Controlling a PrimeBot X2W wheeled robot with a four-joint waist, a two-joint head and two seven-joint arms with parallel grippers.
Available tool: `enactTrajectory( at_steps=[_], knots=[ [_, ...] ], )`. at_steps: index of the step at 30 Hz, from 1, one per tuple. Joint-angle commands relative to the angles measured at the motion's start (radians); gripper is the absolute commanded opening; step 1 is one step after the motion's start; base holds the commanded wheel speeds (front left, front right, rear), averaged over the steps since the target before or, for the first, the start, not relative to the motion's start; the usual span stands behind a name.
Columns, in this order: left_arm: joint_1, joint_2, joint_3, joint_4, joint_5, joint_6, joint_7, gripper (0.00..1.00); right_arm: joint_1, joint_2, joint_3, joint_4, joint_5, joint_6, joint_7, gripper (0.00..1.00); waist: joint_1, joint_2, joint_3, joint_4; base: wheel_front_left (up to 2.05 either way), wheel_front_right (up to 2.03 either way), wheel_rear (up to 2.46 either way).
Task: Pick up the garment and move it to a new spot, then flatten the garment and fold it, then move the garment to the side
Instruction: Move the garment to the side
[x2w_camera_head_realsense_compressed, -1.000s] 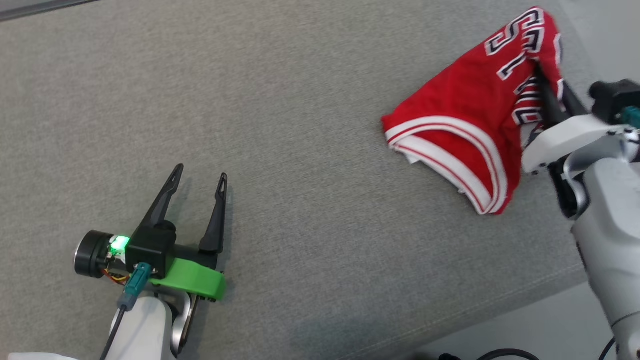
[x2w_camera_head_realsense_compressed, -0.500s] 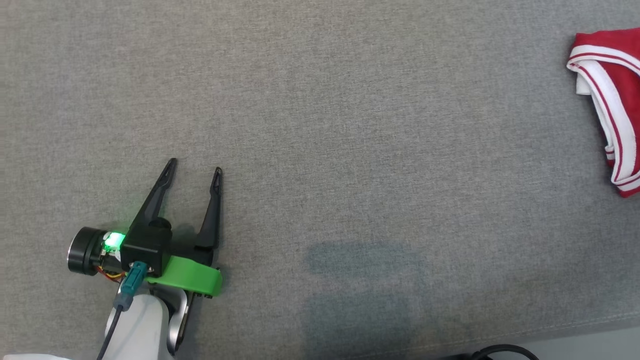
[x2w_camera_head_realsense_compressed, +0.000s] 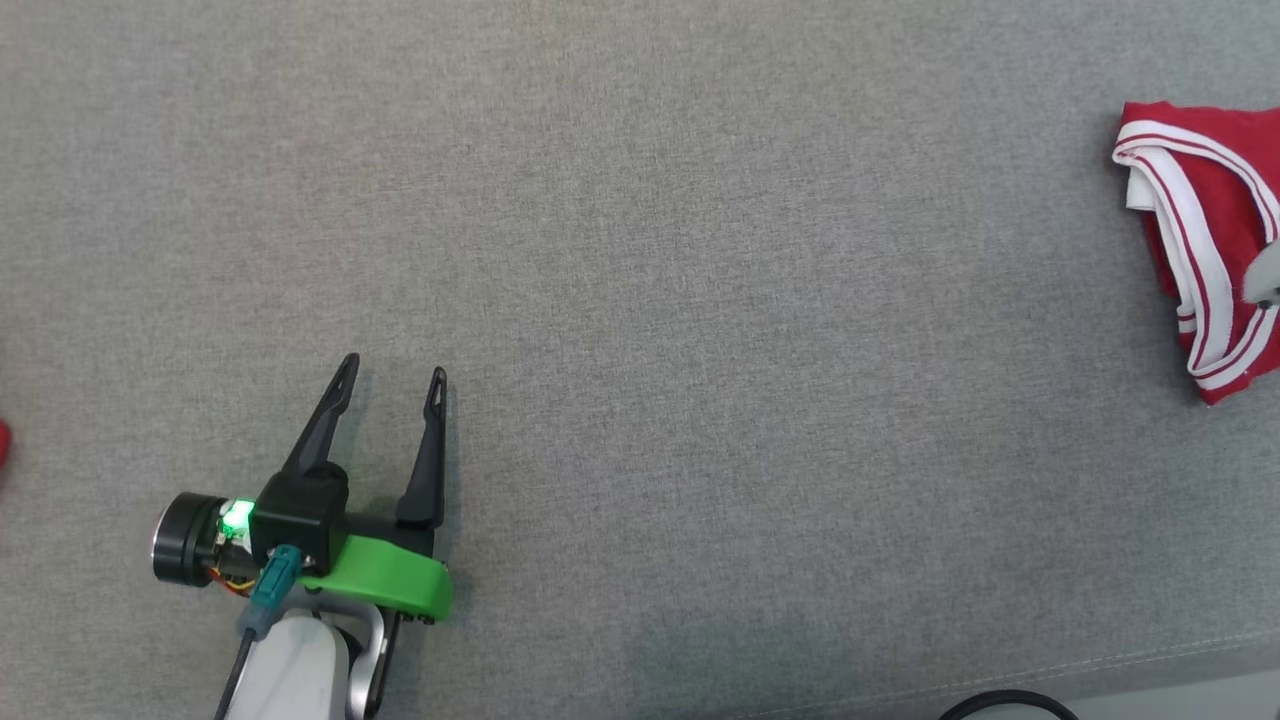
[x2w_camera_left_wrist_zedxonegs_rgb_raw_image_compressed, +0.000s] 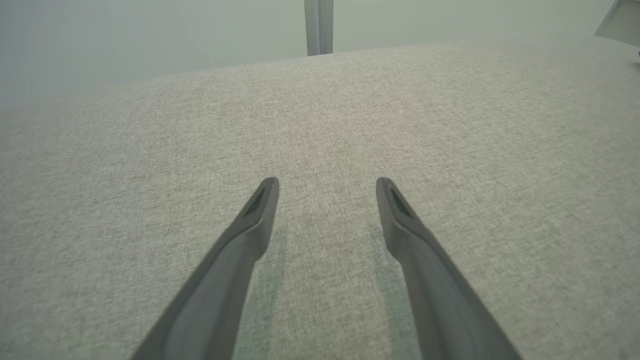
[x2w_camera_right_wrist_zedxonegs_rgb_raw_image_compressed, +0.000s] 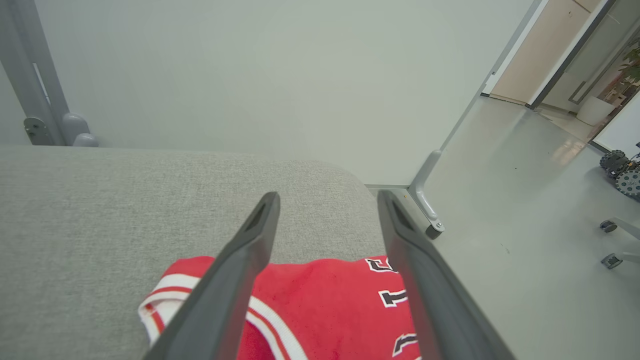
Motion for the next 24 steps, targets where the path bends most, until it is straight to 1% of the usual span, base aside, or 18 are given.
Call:
enactTrajectory(
  at_steps=[1, 3, 4, 8, 11, 14, 18, 19, 22, 24],
  knots=[
    [0.023, -0.005, 0.006, 0.008, -0.010, 0.002, 0.000, 1.00, 0.048, 0.026, 0.063, -0.047, 0.038, -0.002, -0.002, 1.00, 0.0000, -0.0001, -0.069, -0.001, 0.00, 0.00, 0.00],
    [0.038, -0.011, 0.008, 0.015, -0.016, 0.004, 0.000, 1.00, 0.092, 0.055, 0.131, -0.096, 0.076, -0.002, -0.002, 1.00, 0.0000, -0.0001, -0.102, 0.005, 0.00, 0.00, 0.00],
    [0.052, -0.015, 0.015, 0.027, -0.028, 0.007, 0.000, 1.00, 0.137, 0.079, 0.187, -0.144, 0.110, -0.002, -0.002, 1.00, 0.0000, -0.0001, -0.131, 0.012, 0.00, 0.00, 0.00],
    [0.080, -0.021, 0.012, 0.040, -0.041, 0.008, 0.000, 1.00, 0.242, 0.120, 0.286, -0.216, 0.173, -0.002, -0.001, 1.00, 0.0000, -0.0001, -0.193, 0.033, 0.00, 0.00, 0.00],
    [0.098, -0.024, 0.010, 0.044, -0.045, 0.009, 0.000, 1.00, 0.290, 0.138, 0.306, -0.244, 0.206, -0.002, -0.002, 1.00, 0.0000, -0.0001, -0.221, 0.043, 0.00, 0.00, 0.00],
    [0.124, -0.025, 0.015, 0.047, -0.054, 0.013, 0.000, 1.00, 0.366, 0.168, 0.351, -0.269, 0.222, -0.002, -0.001, 1.00, 0.0000, -0.0001, -0.259, 0.057, 0.00, 0.00, 0.00],
    [0.171, -0.026, 0.026, 0.050, -0.077, 0.026, 0.001, 1.00, 0.457, 0.194, 0.381, -0.293, 0.222, -0.002, -0.002, 1.00, 0.0000, -0.0001, -0.308, 0.072, 0.00, 0.00, 0.00],
    [0.181, -0.026, 0.028, 0.049, -0.080, 0.029, 0.001, 1.00, 0.477, 0.200, 0.386, -0.302, 0.209, -0.002, -0.002, 1.00, 0.0000, -0.0001, -0.318, 0.074, 0.00, 0.00, 0.00],
    [0.214, -0.026, 0.040, 0.049, -0.096, 0.038, 0.001, 1.00, 0.528, 0.226, 0.368, -0.306, 0.223, -0.002, -0.002, 1.00, 0.0000, -0.0001, -0.346, 0.079, 0.00, 0.00, 0.00],
    [0.235, -0.026, 0.051, 0.048, -0.108, 0.048, 0.001, 1.00, 0.555, 0.239, 0.381, -0.304, 0.218, -0.002, -0.002, 1.00, 0.0000, -0.0001, -0.365, 0.080, 0.00, 0.00, 0.00]
  ],
)
